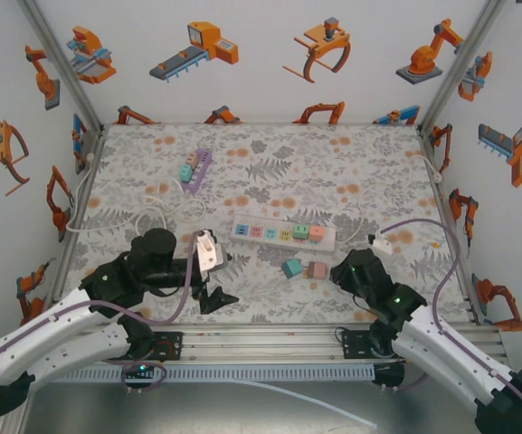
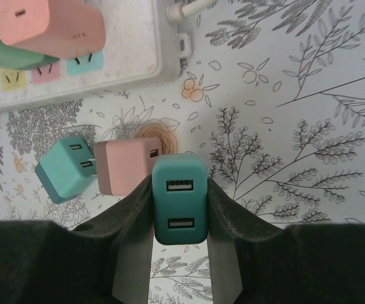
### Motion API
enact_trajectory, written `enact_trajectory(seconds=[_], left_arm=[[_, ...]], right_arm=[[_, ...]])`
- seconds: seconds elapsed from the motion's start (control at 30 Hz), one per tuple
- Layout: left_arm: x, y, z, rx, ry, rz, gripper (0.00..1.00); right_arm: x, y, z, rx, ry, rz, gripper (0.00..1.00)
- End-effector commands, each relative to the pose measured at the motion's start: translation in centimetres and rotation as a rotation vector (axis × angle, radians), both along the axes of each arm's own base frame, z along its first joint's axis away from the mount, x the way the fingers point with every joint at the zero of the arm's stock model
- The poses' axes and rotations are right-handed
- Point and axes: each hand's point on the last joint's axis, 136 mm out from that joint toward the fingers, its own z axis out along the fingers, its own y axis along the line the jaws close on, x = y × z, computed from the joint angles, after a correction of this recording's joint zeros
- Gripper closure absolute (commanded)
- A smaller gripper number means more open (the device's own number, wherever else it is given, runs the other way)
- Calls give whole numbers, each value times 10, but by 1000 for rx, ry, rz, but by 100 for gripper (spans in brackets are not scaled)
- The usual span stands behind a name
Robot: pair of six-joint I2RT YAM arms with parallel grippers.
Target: Pull the plug off the socket
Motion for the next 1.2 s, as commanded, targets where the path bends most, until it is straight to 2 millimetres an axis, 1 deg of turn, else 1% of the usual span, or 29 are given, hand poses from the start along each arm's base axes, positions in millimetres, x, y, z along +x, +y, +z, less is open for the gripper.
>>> enact_trajectory(seconds=[0.0, 0.17, 0.27, 0.33, 0.43, 0.5, 0.6, 0.77, 0.87, 0.97, 1.1, 1.17], left_arm=[[-6, -4, -4, 16, -60, -53, 3], [-5, -6, -8, 26, -68, -44, 3], [-1, -7, -9, 27, -67, -24, 3], [2, -8, -10, 33, -63, -14, 3], [5, -10, -12, 43, -57, -1, 3], [6, -10, -14, 49, -53, 4, 3], [8, -11, -17, 58, -46, 14, 3], [10, -11, -19, 62, -33, 27, 3], [13, -11, -19, 61, -23, 51, 3], [18, -9, -20, 65, -15, 87, 3], [27, -10, -16, 40, -7, 145, 3], [40, -11, -9, -7, 9, 229, 3]], right_arm=[[8, 15, 7, 90, -39, 13, 87], [5, 10, -6, 88, -13, -13, 80], [2, 5, -11, 66, -1, -27, 72], [0, 2, -14, 53, 9, -33, 65], [-3, 0, -14, 44, 16, -30, 53], [-4, -3, -13, 28, 21, -34, 48], [-5, -7, -11, 10, 26, -42, 45], [-3, -7, 0, 1, -1, -36, 39], [0, -10, 12, -11, -30, -38, 37], [5, -9, 32, -2, -84, -37, 36], [15, -11, 72, -41, -195, -22, 35], [23, -14, 97, -76, -271, -19, 35]])
